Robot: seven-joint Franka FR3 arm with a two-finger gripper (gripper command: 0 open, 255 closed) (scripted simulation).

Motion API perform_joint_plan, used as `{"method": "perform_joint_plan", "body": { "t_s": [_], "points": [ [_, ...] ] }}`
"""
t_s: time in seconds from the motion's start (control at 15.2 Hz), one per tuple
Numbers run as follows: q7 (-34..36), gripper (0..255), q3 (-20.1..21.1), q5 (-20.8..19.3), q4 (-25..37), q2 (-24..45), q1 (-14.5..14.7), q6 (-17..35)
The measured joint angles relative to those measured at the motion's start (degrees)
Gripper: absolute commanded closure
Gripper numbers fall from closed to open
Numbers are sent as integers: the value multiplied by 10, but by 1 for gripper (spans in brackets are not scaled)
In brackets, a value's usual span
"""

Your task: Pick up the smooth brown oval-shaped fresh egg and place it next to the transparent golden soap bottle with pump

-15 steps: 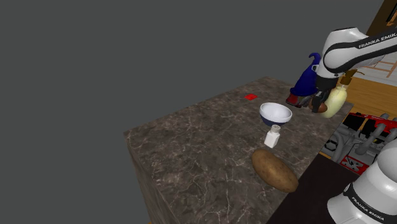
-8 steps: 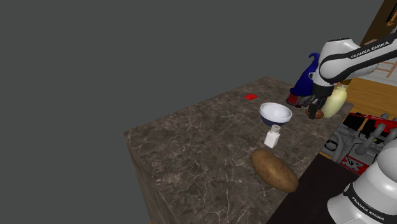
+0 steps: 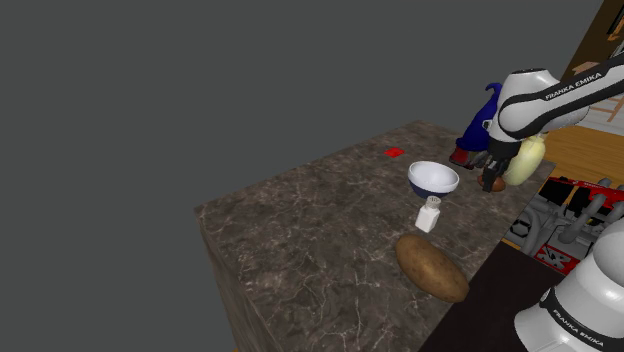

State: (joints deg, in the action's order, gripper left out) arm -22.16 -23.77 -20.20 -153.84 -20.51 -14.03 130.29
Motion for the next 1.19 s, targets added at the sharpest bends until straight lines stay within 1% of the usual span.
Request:
{"method": "perform_joint_plan", "body": {
  "t_s": [0.07, 0.13, 0.53, 0.66, 0.79, 0.86, 1.19],
  "points": [
    [0, 255, 0, 0, 0, 0, 0, 0],
    [0, 0, 0, 0, 0, 0, 0, 0],
    [0, 0, 0, 0, 0, 0, 0, 0],
    [0, 0, 6, 4, 12, -15, 2, -26],
    [1, 0, 16, 11, 34, -34, 6, -67],
    [0, 0, 18, 10, 36, -44, 4, -79],
    [-1, 0, 20, 12, 40, -48, 5, -89]
  ]
}}
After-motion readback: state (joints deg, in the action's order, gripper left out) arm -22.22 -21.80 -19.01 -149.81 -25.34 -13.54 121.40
